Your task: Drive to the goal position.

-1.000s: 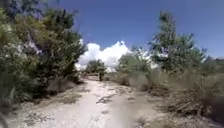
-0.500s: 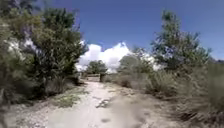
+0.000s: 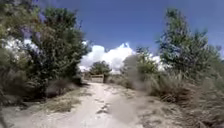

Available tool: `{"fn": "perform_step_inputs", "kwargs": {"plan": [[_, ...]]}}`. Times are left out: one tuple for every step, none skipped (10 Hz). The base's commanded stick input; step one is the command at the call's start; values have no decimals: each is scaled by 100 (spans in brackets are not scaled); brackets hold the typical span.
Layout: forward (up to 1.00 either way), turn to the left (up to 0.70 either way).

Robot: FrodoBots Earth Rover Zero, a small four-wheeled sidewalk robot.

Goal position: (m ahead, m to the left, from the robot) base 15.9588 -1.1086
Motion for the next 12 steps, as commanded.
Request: {"fn": "perform_step_inputs", "kwargs": {"plan": [[44, 2], [44, 2], [44, 2], [44, 2], [44, 2], [44, 2], [44, 2], [44, 2], [44, 2], [44, 2], [44, 2], [44, 2]]}}
